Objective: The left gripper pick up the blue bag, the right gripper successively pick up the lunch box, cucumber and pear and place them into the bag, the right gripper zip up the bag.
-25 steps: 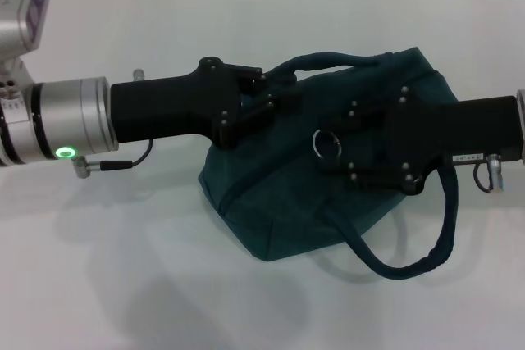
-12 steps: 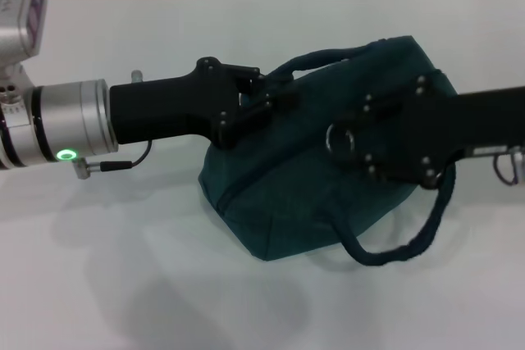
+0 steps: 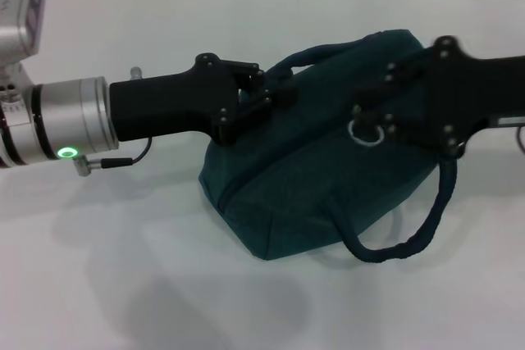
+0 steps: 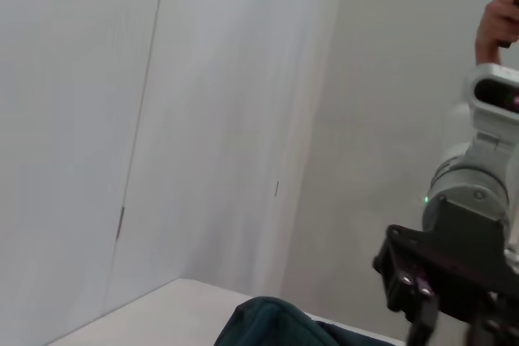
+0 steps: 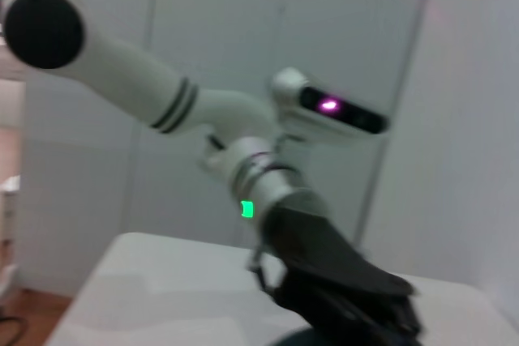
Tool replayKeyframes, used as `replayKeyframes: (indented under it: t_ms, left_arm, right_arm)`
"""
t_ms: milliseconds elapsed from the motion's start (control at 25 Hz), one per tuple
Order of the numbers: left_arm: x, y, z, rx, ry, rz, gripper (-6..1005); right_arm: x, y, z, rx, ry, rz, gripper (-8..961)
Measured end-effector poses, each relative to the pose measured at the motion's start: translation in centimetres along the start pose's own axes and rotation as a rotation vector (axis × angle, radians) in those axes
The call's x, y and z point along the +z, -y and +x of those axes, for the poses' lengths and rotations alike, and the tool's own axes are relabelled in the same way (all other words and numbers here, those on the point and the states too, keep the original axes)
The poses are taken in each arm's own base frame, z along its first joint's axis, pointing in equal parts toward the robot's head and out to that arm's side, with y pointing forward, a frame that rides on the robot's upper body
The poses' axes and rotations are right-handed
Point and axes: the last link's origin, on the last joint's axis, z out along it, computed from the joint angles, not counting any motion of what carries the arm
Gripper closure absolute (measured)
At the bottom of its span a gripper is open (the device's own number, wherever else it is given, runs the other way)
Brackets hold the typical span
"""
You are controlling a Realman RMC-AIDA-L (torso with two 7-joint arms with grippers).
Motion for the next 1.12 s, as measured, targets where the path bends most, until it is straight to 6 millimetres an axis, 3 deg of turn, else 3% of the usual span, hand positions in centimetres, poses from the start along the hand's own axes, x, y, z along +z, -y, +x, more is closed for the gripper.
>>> replayKeyframes:
  t_ms: [160,600,840,920,1120]
  left_arm:
    - [0.1,0.0,0.1,0.002,-0.003,0.000,881]
    - [0.3,0.6,0.2,0.011,0.006,0.028,880]
    - [0.4,1.0,0.2,0.058,0.010,0.050,880]
    - [0.5,1.0,0.3,0.061,0.004,0.052,880]
    - [0.5,1.1,0.0,0.063,0.003,0.056,879]
  right_arm:
    - [-1.1,0.0,0.8,0.011,0.007,0.053,799]
    - [-0.7,-0.6,1.1,-0.070,-0.024,0.022,786]
    - [-1.3,-1.2,2.3,-0.081,0.035,0.078,573]
    - [-1.0,-1.2,2.6,-0.076,0.024,0.073,341]
    - [0.1,-1.4,3.1,-0.073,-0.004,0.049,334]
